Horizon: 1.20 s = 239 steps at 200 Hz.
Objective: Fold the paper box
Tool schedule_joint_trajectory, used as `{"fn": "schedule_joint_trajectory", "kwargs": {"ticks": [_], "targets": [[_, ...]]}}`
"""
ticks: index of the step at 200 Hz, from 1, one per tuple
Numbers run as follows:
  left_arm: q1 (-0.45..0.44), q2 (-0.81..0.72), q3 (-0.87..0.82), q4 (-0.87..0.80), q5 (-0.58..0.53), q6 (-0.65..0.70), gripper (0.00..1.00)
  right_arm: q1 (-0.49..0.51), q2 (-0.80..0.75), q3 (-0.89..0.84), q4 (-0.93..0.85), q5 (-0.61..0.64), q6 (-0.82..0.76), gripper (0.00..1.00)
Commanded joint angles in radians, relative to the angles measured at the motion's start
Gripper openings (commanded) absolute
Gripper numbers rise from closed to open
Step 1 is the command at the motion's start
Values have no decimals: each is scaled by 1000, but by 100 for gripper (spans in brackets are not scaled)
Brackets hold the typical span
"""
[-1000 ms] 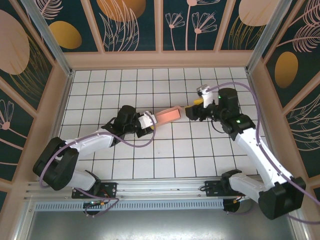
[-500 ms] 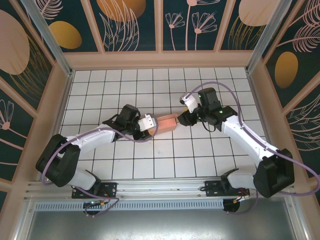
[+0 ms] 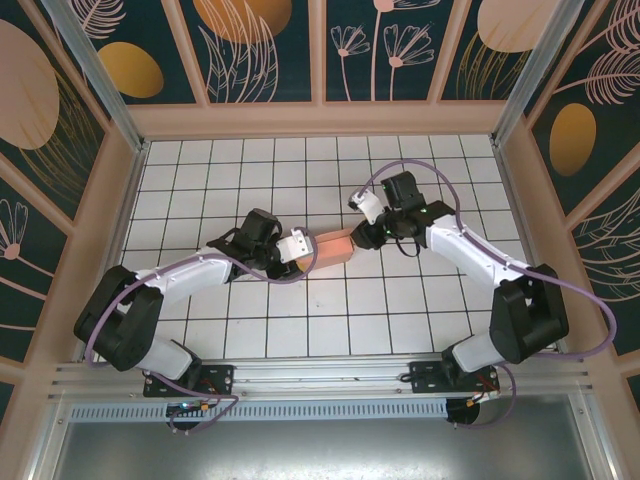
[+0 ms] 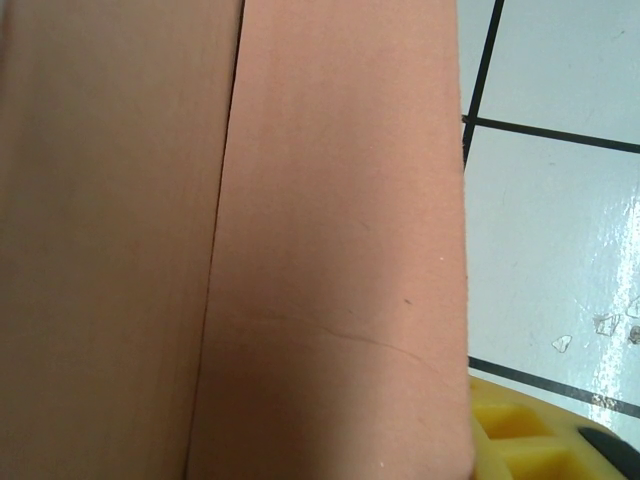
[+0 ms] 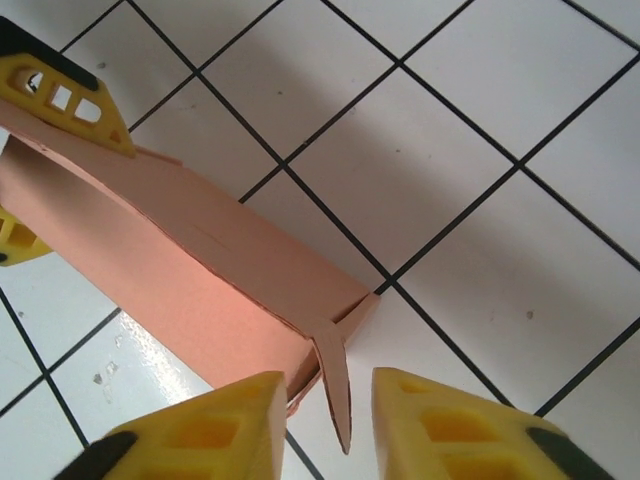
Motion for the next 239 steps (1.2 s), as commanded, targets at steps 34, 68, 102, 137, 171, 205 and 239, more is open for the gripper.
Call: {"fn": "schedule_joint_trajectory", "kwargs": {"ticks": [34,68,102,137,171,205,239], "targets": [[8,47,38,-23,-4,-8,25,13,22,55,-27,-1,-3,0],[6,97,88,9,15,-111,26,33,6,26,40,93,122,0],[7,105,88,68,-20,-147,28,62,-10,4,83,200,317,0],[7,105,76,95,-46,-152,28,131,-35,-51,129,309,445,0],[6,104,65,106,-59,-166,28,133,-89,-155,235,300,505,0],[7,102,57,125,-54,-195,29,132,-113,-258,332,310,513,0],[8,107,58,129,-60,-198,30,137,-112,-309,385,326,495,0]]}}
